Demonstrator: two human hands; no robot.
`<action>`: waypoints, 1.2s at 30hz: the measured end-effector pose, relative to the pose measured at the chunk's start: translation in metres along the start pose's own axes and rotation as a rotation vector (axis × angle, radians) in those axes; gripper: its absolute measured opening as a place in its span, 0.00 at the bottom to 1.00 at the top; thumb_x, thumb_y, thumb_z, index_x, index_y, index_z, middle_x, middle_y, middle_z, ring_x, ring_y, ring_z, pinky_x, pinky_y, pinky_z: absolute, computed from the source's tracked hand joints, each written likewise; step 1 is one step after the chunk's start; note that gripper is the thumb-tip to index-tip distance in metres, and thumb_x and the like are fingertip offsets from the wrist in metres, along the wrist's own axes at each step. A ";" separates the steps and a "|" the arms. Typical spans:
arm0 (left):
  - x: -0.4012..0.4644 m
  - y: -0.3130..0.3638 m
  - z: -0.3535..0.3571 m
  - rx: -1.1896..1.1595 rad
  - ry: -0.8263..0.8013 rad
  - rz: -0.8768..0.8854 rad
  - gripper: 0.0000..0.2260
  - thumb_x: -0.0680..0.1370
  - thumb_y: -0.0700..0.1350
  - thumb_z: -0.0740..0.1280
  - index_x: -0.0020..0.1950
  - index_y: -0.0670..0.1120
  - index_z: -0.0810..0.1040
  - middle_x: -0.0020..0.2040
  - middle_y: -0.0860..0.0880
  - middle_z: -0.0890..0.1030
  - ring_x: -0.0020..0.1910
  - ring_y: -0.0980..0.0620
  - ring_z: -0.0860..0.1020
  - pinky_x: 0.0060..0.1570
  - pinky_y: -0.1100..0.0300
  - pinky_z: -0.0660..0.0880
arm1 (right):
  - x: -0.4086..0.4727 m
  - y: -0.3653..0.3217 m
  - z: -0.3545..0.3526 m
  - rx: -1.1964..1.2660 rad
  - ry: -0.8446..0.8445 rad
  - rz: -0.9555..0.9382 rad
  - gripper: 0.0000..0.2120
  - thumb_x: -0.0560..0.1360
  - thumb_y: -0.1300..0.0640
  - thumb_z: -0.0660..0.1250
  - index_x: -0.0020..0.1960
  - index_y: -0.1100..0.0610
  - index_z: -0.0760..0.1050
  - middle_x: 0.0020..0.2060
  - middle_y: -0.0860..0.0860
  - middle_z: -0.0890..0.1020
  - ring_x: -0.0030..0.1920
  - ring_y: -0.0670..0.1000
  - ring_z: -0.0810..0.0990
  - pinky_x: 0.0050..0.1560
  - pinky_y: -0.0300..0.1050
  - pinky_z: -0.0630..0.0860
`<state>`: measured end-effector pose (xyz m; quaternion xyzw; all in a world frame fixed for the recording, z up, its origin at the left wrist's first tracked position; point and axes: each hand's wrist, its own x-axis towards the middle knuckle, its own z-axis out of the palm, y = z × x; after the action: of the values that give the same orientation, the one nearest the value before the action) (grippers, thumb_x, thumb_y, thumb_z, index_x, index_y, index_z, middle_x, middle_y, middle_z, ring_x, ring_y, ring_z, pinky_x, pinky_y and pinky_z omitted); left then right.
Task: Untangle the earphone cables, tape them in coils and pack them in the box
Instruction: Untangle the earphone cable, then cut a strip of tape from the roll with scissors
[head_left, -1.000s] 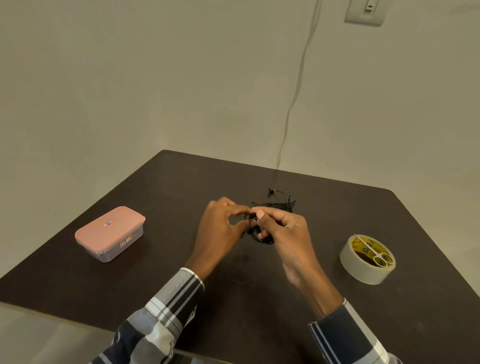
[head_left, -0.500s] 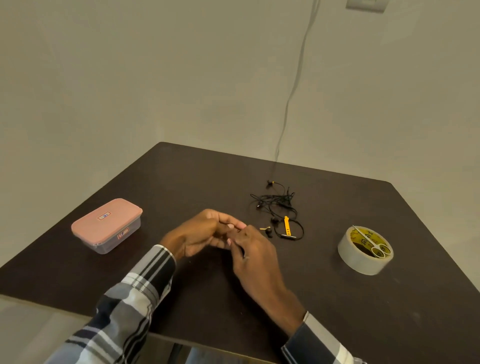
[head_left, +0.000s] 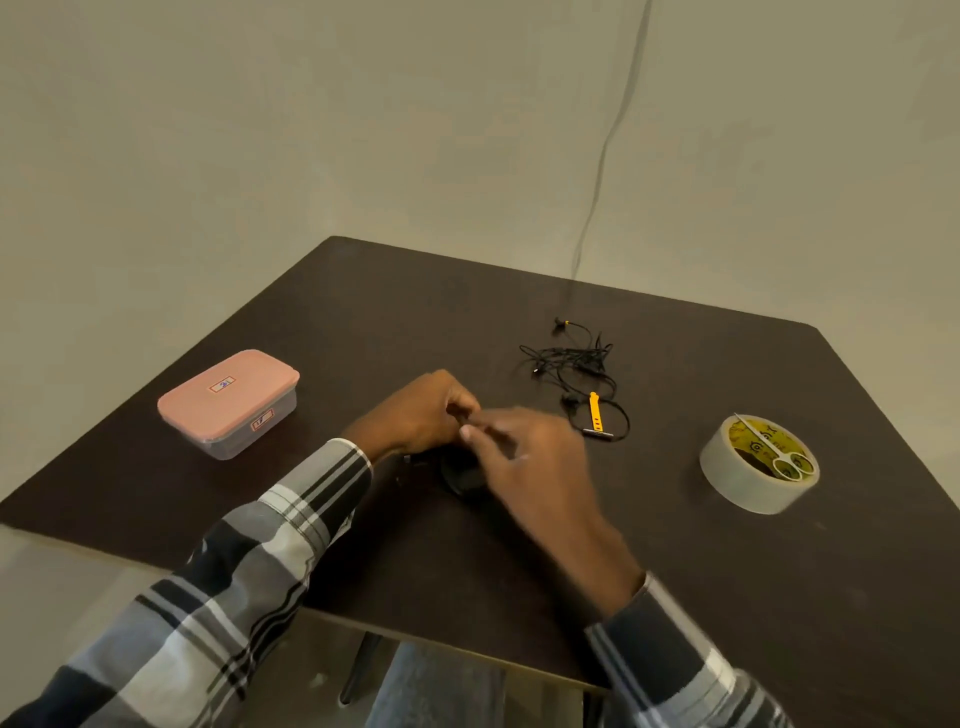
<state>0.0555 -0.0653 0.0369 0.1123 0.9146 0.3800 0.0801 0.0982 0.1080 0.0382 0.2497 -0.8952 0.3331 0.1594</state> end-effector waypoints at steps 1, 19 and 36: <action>-0.001 0.000 0.002 0.041 0.014 0.027 0.05 0.72 0.39 0.74 0.44 0.49 0.86 0.37 0.53 0.85 0.35 0.58 0.81 0.40 0.61 0.77 | 0.006 0.009 -0.007 0.013 -0.011 0.044 0.10 0.76 0.49 0.71 0.54 0.51 0.85 0.50 0.49 0.86 0.52 0.51 0.82 0.51 0.47 0.77; -0.007 -0.018 -0.007 -0.126 0.277 0.024 0.04 0.77 0.44 0.71 0.48 0.46 0.85 0.40 0.52 0.85 0.36 0.62 0.81 0.41 0.64 0.77 | 0.021 0.052 -0.008 0.182 -0.079 0.227 0.08 0.79 0.54 0.68 0.53 0.55 0.85 0.50 0.44 0.85 0.53 0.41 0.81 0.51 0.34 0.73; 0.036 0.089 0.010 -0.116 0.328 0.264 0.07 0.77 0.46 0.71 0.45 0.44 0.86 0.36 0.55 0.83 0.34 0.62 0.79 0.41 0.60 0.77 | 0.009 0.074 -0.109 0.118 0.200 0.236 0.06 0.78 0.54 0.70 0.49 0.53 0.86 0.43 0.44 0.86 0.44 0.43 0.84 0.48 0.44 0.81</action>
<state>0.0365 0.0127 0.0912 0.1629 0.8695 0.4522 -0.1141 0.0626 0.2267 0.0835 0.1175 -0.8767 0.4248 0.1928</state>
